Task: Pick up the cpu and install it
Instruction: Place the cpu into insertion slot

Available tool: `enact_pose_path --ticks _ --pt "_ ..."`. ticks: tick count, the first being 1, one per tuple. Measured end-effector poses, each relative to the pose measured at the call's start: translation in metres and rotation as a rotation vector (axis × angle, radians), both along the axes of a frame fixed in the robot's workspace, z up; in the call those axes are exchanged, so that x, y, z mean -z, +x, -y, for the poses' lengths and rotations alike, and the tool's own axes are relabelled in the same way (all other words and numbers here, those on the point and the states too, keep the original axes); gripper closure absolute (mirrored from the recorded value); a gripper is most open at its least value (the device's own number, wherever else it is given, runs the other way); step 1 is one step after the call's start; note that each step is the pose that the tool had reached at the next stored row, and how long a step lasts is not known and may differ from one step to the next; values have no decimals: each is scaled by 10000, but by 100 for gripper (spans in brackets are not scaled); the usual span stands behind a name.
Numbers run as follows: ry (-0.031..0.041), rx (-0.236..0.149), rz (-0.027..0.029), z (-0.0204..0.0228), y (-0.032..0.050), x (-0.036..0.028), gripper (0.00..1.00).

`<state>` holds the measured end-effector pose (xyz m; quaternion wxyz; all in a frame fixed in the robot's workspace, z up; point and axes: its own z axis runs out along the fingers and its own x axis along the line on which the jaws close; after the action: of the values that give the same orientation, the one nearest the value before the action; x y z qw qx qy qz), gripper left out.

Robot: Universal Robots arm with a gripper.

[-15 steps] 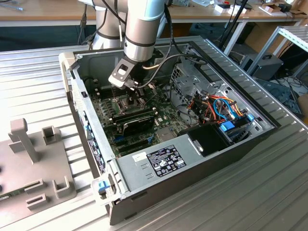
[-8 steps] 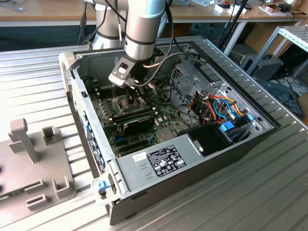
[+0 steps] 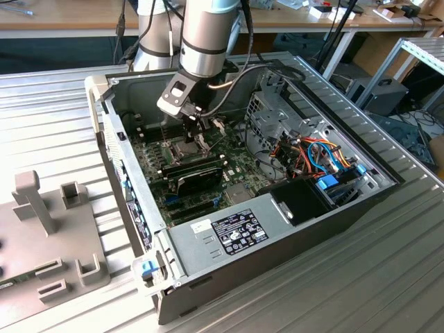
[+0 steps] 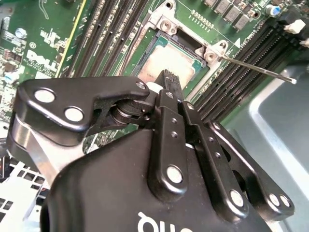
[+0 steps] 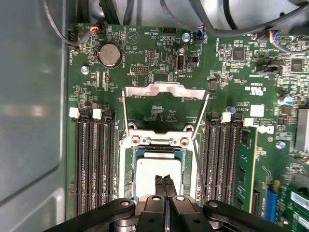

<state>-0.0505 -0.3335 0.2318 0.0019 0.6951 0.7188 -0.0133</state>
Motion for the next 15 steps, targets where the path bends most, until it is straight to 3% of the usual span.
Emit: enact_pose_path --ticks 7,15 --pt "-2 0 43 0 0 -164 89" --pt "-1 1 67 0 -2 -182 89"
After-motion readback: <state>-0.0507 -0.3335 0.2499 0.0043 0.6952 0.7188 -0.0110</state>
